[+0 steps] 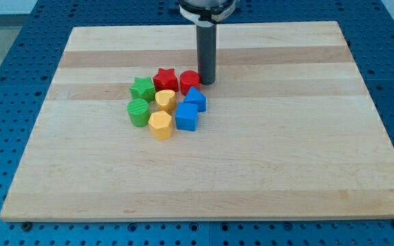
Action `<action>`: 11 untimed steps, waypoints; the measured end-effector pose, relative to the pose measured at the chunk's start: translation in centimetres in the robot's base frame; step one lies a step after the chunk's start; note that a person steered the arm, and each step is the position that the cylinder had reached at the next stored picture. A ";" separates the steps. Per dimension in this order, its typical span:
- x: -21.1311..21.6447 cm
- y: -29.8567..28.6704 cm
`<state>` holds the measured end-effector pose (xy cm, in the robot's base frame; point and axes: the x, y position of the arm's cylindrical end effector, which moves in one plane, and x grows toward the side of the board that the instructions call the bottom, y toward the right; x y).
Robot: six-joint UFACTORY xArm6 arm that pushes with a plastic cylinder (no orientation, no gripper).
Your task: Push the blue cube below the yellow heart
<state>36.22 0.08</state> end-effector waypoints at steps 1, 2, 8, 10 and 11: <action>0.0 0.0; 1.0 0.9; 11.7 -5.7; 7.9 -7.5; 6.7 -5.0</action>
